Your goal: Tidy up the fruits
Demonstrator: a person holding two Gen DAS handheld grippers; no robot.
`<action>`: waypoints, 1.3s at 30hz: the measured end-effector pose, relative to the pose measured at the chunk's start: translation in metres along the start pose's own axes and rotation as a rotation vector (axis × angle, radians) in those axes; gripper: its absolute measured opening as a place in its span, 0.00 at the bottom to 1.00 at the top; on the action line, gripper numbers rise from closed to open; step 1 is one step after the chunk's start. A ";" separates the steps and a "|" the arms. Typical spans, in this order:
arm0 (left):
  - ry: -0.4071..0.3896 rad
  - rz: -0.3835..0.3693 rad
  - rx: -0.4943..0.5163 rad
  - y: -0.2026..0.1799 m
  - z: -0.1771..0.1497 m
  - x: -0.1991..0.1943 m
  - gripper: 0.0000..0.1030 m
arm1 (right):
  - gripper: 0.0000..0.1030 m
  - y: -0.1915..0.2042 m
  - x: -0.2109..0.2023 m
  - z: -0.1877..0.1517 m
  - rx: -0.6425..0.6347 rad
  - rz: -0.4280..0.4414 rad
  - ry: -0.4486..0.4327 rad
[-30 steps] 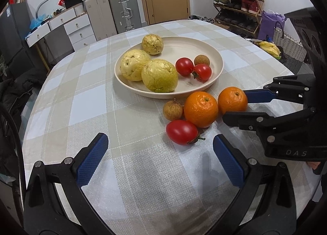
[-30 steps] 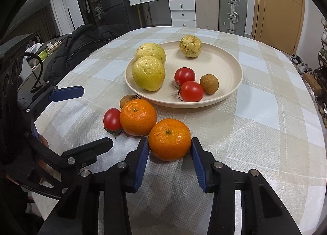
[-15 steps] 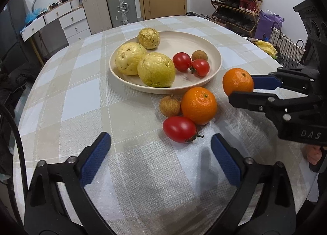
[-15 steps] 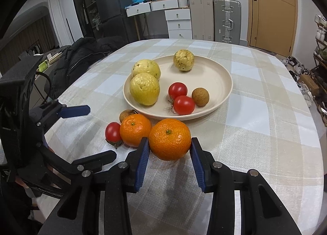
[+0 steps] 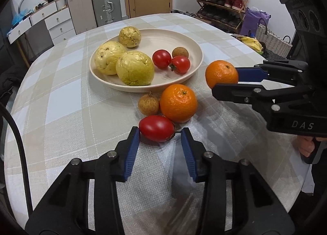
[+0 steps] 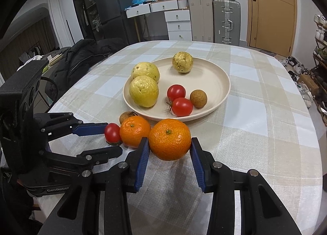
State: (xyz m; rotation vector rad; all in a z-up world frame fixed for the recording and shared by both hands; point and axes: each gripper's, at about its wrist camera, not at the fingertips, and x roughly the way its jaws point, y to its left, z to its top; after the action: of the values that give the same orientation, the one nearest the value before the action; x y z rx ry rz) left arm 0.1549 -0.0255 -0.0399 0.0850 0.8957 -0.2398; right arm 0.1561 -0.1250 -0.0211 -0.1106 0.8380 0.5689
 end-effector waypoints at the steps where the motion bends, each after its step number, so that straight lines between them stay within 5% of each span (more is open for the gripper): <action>1: -0.003 -0.001 -0.002 0.001 0.000 -0.001 0.38 | 0.40 0.000 0.000 0.000 0.000 0.000 0.000; 39: -0.190 0.028 -0.058 0.012 0.007 -0.055 0.37 | 0.40 -0.005 -0.039 0.011 0.044 0.044 -0.201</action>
State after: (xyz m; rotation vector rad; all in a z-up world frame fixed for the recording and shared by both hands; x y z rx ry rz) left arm 0.1307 -0.0054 0.0070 0.0208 0.7115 -0.1921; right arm 0.1455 -0.1425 0.0142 0.0051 0.6585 0.5922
